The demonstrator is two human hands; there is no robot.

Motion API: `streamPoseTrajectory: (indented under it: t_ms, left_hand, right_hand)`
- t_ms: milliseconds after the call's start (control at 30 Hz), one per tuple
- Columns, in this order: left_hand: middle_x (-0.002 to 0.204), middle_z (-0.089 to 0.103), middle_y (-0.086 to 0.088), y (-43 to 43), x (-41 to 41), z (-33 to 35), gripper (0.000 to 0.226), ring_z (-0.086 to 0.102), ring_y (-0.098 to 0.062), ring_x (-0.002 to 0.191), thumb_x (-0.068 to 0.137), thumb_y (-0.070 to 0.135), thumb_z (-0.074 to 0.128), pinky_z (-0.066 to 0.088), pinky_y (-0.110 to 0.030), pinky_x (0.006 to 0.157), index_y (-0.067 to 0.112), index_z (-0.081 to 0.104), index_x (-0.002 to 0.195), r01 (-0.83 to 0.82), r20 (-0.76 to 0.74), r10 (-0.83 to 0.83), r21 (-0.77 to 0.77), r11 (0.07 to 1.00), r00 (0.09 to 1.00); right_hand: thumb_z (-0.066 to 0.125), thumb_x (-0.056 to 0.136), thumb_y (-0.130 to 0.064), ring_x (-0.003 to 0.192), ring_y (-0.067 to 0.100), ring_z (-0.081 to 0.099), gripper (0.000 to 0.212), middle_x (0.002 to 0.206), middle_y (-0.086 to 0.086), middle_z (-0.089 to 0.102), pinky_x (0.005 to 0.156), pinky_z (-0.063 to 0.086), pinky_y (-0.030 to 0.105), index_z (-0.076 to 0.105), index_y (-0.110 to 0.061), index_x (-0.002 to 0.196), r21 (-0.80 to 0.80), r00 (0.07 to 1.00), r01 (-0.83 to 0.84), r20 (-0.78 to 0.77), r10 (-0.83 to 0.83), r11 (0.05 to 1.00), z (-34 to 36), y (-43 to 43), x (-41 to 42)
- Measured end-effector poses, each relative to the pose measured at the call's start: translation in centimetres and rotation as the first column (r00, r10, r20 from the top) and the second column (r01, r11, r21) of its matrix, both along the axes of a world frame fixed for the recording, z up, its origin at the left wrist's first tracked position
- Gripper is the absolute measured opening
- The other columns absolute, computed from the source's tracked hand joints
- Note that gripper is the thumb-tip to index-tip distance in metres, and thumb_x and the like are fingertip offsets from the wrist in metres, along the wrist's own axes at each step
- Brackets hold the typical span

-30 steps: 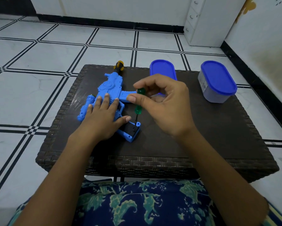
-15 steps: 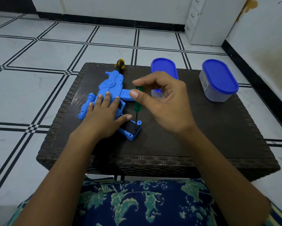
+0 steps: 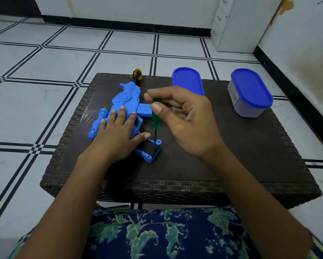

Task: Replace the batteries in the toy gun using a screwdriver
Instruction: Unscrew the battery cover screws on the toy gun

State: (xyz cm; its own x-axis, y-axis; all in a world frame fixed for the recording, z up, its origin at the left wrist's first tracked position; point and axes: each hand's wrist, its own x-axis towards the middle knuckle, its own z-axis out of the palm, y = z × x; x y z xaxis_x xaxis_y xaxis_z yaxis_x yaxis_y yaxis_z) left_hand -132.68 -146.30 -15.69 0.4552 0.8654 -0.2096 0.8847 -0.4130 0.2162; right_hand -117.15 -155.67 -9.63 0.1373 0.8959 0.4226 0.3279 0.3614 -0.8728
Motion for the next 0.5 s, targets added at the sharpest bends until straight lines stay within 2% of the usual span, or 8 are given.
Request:
streamPoseTrajectory:
  t_ms: [67,133,233,300,367,433,500]
  left_hand:
    - [0.161,-0.016,-0.003,-0.04,-0.03,-0.12,0.083,-0.017,-0.023,0.148,0.089,0.067,0.03,-0.005,-0.047,0.119,0.028,-0.004,0.154,0.003,0.005,-0.003,0.0,1.0,1.0]
    - [0.161,-0.015,-0.003,-0.05,-0.07,-0.23,0.084,-0.016,-0.024,0.148,0.089,0.067,0.03,-0.004,-0.047,0.12,0.027,-0.005,0.154,0.009,0.012,-0.009,0.002,1.0,1.0]
    - [0.161,-0.015,-0.004,-0.04,-0.11,-0.16,0.083,-0.016,-0.024,0.148,0.089,0.067,0.03,-0.004,-0.047,0.119,0.028,-0.004,0.154,0.006,0.009,-0.006,0.002,1.0,1.0]
    - [0.161,-0.016,-0.004,-0.02,-0.07,-0.08,0.083,-0.016,-0.024,0.148,0.089,0.067,0.03,-0.005,-0.047,0.119,0.029,-0.004,0.154,0.003,0.005,-0.003,-0.001,1.0,1.0]
    - [0.161,-0.016,-0.003,-0.04,-0.06,-0.07,0.083,-0.017,-0.024,0.148,0.089,0.067,0.03,-0.005,-0.046,0.118,0.028,-0.003,0.154,0.001,0.001,-0.001,-0.004,1.0,1.0]
    - [0.161,-0.016,-0.003,-0.05,-0.05,-0.06,0.083,-0.017,-0.024,0.148,0.089,0.067,0.029,-0.005,-0.046,0.118,0.028,-0.003,0.154,0.0,-0.002,0.0,-0.005,1.0,1.0]
    - [0.161,-0.016,-0.004,-0.04,-0.02,-0.03,0.083,-0.016,-0.024,0.148,0.089,0.067,0.029,-0.005,-0.046,0.118,0.028,-0.003,0.154,0.002,-0.003,-0.002,0.001,1.0,1.0]
  right_hand:
    - [0.066,0.091,-0.009,0.103,0.013,0.066,0.017,0.106,0.002,0.071,0.075,0.059,0.031,0.071,-0.009,0.108,0.004,1.0,0.015,0.001,-0.015,1.0,-0.1,0.05,-0.04]
    - [0.076,0.084,-0.013,0.094,0.014,0.064,0.014,0.099,0.005,0.067,0.061,0.055,0.023,0.073,-0.012,0.098,0.024,0.999,0.047,0.002,-0.047,0.999,-0.01,0.06,-0.18]
    - [0.082,0.077,-0.013,0.074,0.01,0.059,0.018,0.089,0.009,0.067,0.056,0.045,0.013,0.074,-0.011,0.092,0.07,0.993,0.108,0.029,-0.111,0.992,0.04,0.17,-0.07]
    - [0.08,0.079,-0.01,0.075,0.01,0.065,0.019,0.089,0.006,0.071,0.061,0.052,0.018,0.074,-0.008,0.097,0.059,0.994,0.11,0.008,-0.111,0.992,-0.04,0.25,0.19]
    - [0.075,0.084,-0.005,0.089,0.01,0.07,0.024,0.096,0.006,0.073,0.074,0.059,0.025,0.072,-0.006,0.107,0.021,0.996,0.085,-0.018,-0.084,0.996,-0.19,0.27,0.32]
    - [0.07,0.087,-0.003,0.1,0.013,0.069,0.027,0.102,0.007,0.073,0.084,0.059,0.031,0.068,-0.006,0.114,-0.01,0.998,0.05,-0.025,-0.05,0.999,-0.27,0.18,0.25]
    - [0.068,0.089,-0.003,0.102,0.01,0.069,0.025,0.105,0.006,0.073,0.085,0.059,0.031,0.069,-0.005,0.113,-0.016,0.999,0.031,-0.022,-0.032,0.999,-0.27,0.06,0.16]
